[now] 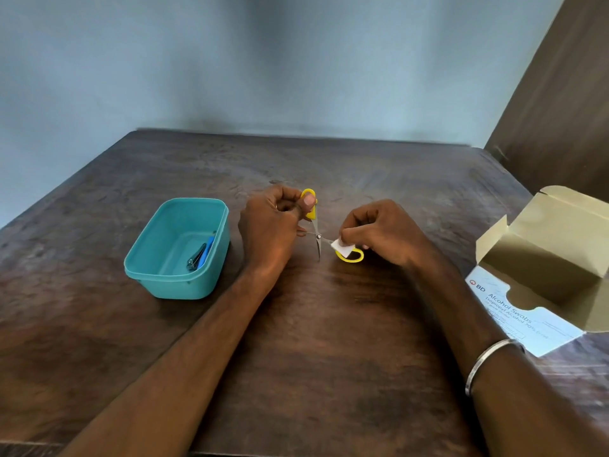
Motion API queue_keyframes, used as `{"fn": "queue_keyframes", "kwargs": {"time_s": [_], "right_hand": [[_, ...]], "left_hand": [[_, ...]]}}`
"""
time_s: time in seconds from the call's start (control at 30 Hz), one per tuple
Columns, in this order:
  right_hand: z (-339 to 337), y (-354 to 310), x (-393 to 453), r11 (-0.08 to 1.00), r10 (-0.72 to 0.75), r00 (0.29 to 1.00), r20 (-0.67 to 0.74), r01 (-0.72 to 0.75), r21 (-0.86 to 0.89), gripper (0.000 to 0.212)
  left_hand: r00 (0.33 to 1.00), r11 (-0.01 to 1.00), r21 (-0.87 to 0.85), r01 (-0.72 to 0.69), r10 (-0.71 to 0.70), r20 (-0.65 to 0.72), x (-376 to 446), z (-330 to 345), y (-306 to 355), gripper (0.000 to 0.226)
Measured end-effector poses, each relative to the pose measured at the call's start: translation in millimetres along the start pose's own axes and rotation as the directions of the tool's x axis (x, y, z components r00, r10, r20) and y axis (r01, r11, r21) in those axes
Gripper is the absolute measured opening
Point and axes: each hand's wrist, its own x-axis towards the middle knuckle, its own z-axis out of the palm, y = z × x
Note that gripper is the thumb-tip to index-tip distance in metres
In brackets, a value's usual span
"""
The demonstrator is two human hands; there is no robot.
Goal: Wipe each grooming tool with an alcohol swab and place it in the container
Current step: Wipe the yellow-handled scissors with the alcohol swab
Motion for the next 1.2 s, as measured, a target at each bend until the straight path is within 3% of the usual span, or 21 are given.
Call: {"fn": "queue_keyframes", "kwargs": {"time_s": [0.4, 0.57, 0.67, 0.8, 0.97, 1.2], "right_hand": [[-5.7, 3.7, -0.4, 0.999, -0.041, 0.998, 0.051, 0.042, -0.009, 0.004], [-5.9, 0.1, -1.0, 0.994, -0.075, 0.99, 0.12, 0.084, -0.07, 0.021], [-6.6, 3.0, 0.3, 0.986, -0.099, 0.989, 0.114, 0.113, -0.122, 0.013], [-4.7, 10.2, 3.7, 0.994, -0.086, 0.996, 0.034, 0.084, 0.066, 0.011], [3.9, 13.4, 8.4, 0.934, 0.03, 0.976, -0.216, 0.05, 0.354, 0.01], [12.8, 4.7, 5.3, 0.848, 0.107, 0.973, -0.204, 0.018, 0.53, 0.015]], "left_hand": [[1.0, 1.0, -0.022, -0.004, 0.004, -0.002, 2.1, -0.1, -4.7, 0.016], [0.999, 0.999, -0.026, 0.023, -0.024, -0.027, 1.8, -1.5, -2.5, 0.016], [0.999, 0.998, -0.039, 0.049, -0.05, -0.02, 1.0, -0.2, -1.8, 0.016], [0.99, 0.981, -0.136, 0.135, -0.13, 0.048, -0.7, 2.2, -2.4, 0.013], [0.973, 0.971, -0.159, 0.179, -0.15, 0.178, -6.6, 4.6, 1.2, 0.007], [0.956, 0.982, -0.105, 0.156, -0.123, 0.268, -7.6, 5.3, -0.3, 0.014]]}}
